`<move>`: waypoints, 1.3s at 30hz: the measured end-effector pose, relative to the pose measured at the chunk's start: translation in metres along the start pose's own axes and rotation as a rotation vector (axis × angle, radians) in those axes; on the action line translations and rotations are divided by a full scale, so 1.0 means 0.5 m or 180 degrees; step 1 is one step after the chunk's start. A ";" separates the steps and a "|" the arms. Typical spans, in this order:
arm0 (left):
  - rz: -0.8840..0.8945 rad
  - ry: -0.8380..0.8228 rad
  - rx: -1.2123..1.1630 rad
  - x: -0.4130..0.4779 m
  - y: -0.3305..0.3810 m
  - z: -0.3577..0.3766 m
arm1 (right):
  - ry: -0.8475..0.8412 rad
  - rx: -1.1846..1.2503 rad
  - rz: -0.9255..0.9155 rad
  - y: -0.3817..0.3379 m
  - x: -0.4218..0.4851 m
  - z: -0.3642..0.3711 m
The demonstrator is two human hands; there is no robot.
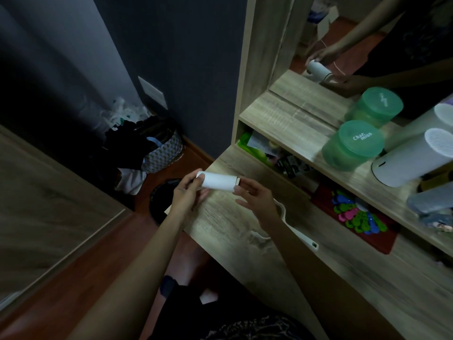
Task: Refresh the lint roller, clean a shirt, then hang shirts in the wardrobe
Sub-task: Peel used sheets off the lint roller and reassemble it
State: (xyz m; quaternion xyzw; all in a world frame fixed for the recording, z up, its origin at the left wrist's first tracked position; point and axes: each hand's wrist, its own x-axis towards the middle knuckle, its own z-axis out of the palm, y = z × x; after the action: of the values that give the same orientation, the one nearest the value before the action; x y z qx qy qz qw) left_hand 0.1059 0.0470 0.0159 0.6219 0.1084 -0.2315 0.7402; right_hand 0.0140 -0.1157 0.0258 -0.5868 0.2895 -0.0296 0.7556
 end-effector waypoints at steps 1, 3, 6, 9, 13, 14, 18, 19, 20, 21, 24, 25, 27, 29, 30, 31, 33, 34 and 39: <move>0.0011 -0.0009 0.0038 0.000 0.001 0.000 | -0.0023 0.0007 -0.0015 -0.003 -0.001 0.000; 0.0008 -0.0040 0.0048 0.000 0.001 0.000 | -0.0063 0.0019 -0.0054 -0.008 -0.004 -0.001; 0.0010 -0.0084 -0.0062 -0.003 0.004 0.006 | -0.0053 0.0072 -0.0060 -0.016 -0.005 0.000; -0.0048 -0.0090 -0.0200 -0.003 0.005 0.011 | -0.0004 0.0147 -0.0082 -0.019 -0.004 0.003; -0.0188 -0.0121 -0.0057 -0.004 0.004 0.012 | 0.0125 0.0242 -0.0206 -0.016 -0.001 0.003; -0.0257 -0.0177 0.0089 -0.002 0.002 0.008 | 0.0179 0.0298 -0.0232 -0.016 0.000 0.000; -0.0390 -0.0753 0.0794 -0.002 -0.001 -0.010 | 0.0275 0.0317 -0.0285 -0.018 0.006 -0.017; -0.0407 -0.0861 0.0975 -0.006 0.006 -0.008 | 0.0284 0.0263 -0.0283 -0.018 0.009 -0.022; -0.0422 -0.0945 0.1147 -0.009 0.011 -0.007 | 0.0293 0.0202 -0.0276 -0.018 0.011 -0.026; -0.0437 -0.1054 0.1287 -0.010 0.015 -0.004 | 0.0304 0.0139 -0.0264 -0.017 0.013 -0.028; -0.0503 -0.1462 0.1463 -0.011 0.021 0.002 | 0.0306 -0.0039 -0.0258 -0.013 0.014 -0.032; -0.0505 -0.1540 0.1508 -0.012 0.022 0.005 | 0.0302 -0.0075 -0.0270 -0.012 0.014 -0.032; -0.0442 -0.1600 0.1626 -0.010 0.023 0.012 | 0.0294 -0.0105 -0.0288 -0.011 0.014 -0.032; -0.0365 -0.1644 0.1716 -0.007 0.025 0.019 | 0.0282 -0.0106 -0.0256 -0.010 0.015 -0.033; -0.0325 -0.1660 0.1786 -0.005 0.024 0.021 | 0.0272 -0.0127 -0.0235 -0.010 0.016 -0.034; -0.0292 -0.1683 0.1884 -0.004 0.023 0.022 | 0.0250 -0.0178 -0.0232 -0.012 0.016 -0.035; -0.0265 -0.1725 0.1990 -0.005 0.022 0.025 | 0.0144 -0.0422 -0.0306 -0.016 0.014 -0.041; -0.0280 -0.1718 0.1952 -0.007 0.023 0.027 | 0.0072 -0.0582 -0.0359 -0.019 0.012 -0.045; -0.0461 -0.1494 0.1481 -0.001 0.020 0.017 | 0.0265 -0.0994 -0.0511 -0.026 0.007 -0.102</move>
State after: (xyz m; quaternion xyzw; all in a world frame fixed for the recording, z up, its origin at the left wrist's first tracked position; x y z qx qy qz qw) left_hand 0.1094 0.0401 0.0266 0.6946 -0.0767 -0.4389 0.5648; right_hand -0.0034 -0.1653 0.0288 -0.7165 0.2739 -0.0688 0.6378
